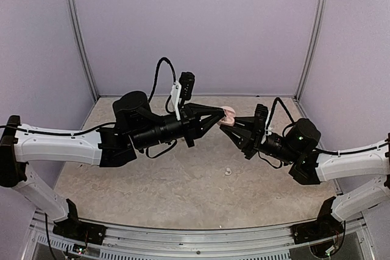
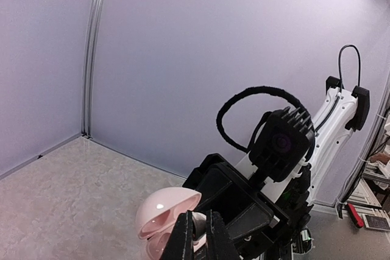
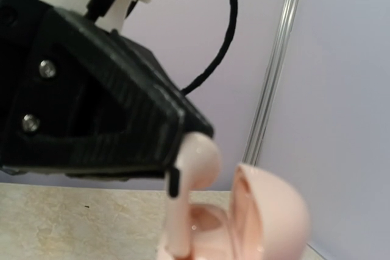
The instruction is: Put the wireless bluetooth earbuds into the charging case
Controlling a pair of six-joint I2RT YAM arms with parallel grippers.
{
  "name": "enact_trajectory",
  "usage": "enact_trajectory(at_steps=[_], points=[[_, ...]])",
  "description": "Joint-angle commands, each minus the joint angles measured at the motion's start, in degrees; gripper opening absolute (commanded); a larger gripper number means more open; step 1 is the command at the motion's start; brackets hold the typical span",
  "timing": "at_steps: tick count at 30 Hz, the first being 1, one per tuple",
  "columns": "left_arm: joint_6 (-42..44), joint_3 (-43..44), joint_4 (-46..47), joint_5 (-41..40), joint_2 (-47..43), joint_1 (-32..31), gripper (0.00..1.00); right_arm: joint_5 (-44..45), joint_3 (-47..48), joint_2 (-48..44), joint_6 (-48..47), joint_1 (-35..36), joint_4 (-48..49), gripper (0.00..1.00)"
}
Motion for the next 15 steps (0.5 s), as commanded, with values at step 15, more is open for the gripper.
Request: enact_trajectory(at_steps=[15], points=[[2.09, 4.11, -8.55, -2.57, 2.04, -0.45, 0.21, -1.82, 1.09, -0.36, -0.28, 0.66, 0.67, 0.0]])
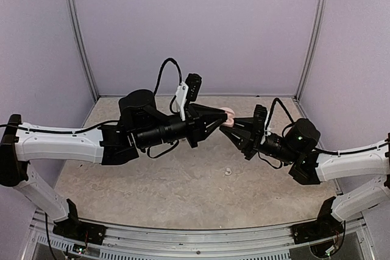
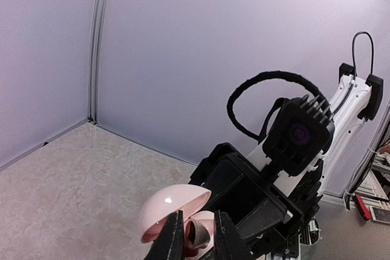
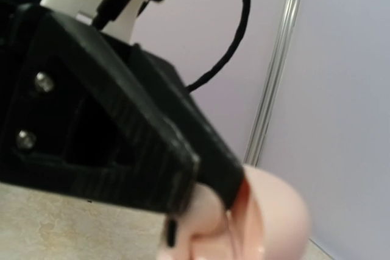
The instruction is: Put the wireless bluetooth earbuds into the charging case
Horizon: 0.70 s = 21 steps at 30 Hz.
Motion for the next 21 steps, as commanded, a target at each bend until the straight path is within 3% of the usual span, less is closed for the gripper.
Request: enact_trajectory(at_steps=[1, 15, 21], points=[[1.92, 2.16, -3.67, -1.35, 0.85, -0.21, 0.23, -1.41, 1.09, -0.4, -0.24, 0.65, 1.24, 0.0], [8.16, 2.03, -9.33, -4.16, -4.52, -0.16, 0.38, 1.11, 0.49, -1.03, 1.72, 0.71, -2.37, 0.0], [18.85, 0.78, -18.57, 3.67, -9.6, 1.97, 0.54, -2.46, 2.25, -2.85, 1.99, 0.54, -10.9, 0.0]])
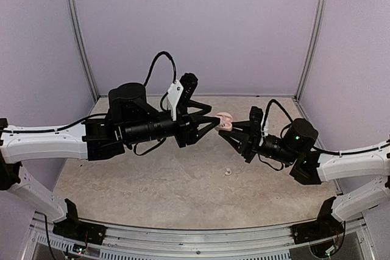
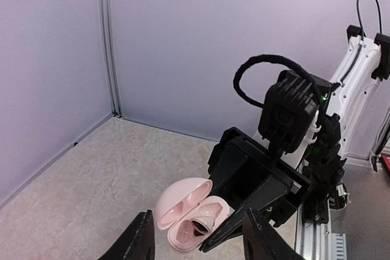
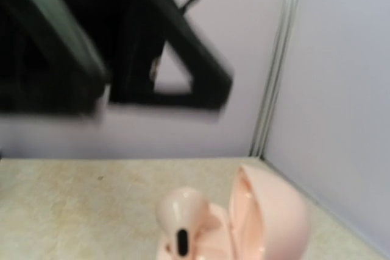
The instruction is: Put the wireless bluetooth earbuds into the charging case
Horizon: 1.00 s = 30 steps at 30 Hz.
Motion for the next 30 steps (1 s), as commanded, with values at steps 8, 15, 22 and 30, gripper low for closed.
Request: enact_trajectory(at_steps=[8, 15, 22, 30], points=[[18.92, -1.53, -14.37, 9.41, -8.72, 2.89, 0.68, -14.67, 5.23, -2.94, -0.02, 0.28, -15.27, 0.0], [19.3, -1.65, -14.46, 8.82, -7.83, 1.67, 0.66, -17.66, 6.51, -2.44, 0.69, 0.29, -17.22, 0.0], [20.49, -1.45, -14.4, 6.35, -6.12, -0.44, 0.66, -20.54, 7.68, -1.19, 0.98, 0.3, -18.56, 0.0], [20.97, -1.08, -14.36, 4.73, -5.01, -0.67, 0.65, -22.03, 7.75, -1.02, 1.35, 0.28, -18.65, 0.0]])
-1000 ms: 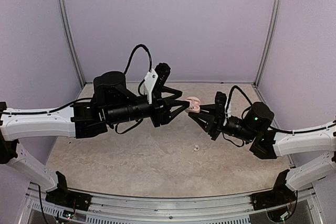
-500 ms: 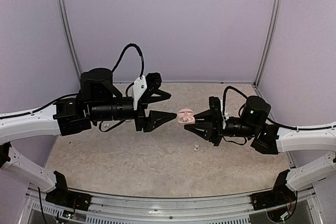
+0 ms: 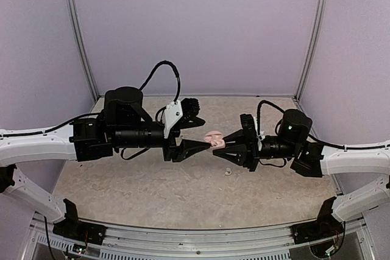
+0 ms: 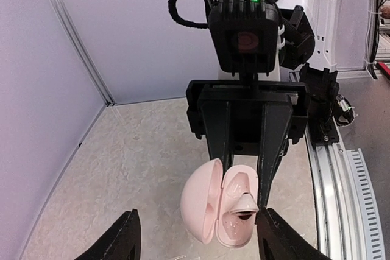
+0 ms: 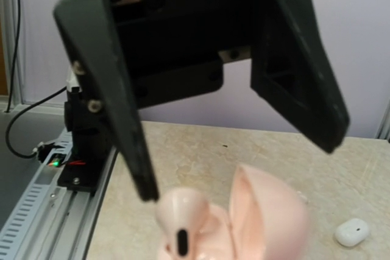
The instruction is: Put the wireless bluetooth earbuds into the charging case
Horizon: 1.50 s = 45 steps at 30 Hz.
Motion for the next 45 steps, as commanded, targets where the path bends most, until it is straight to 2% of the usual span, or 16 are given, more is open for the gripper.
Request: enact_trajectory(at_steps=[1, 36, 39, 45], points=[[1.03, 0.33, 0.09, -1.33, 0.73, -0.25, 0.64, -2.1, 1.36, 0.55, 0.61, 0.28, -0.31, 0.0], [0.08, 3.45, 0.27, -3.53, 5.22, -2.37, 0.6, -3.76, 1.99, 3.04, 2.1, 0.28, 0.96, 0.0], [0.38, 3.15, 0.35, -0.96, 5.12, -2.37, 0.59, -3.84, 1.85, 3.06, 2.1, 0.29, 1.07, 0.0], [1.77, 0.8, 1.12, 2.77, 2.11, -2.44, 0.66, -4.03, 1.57, 3.12, 2.45, 0.29, 1.22, 0.0]])
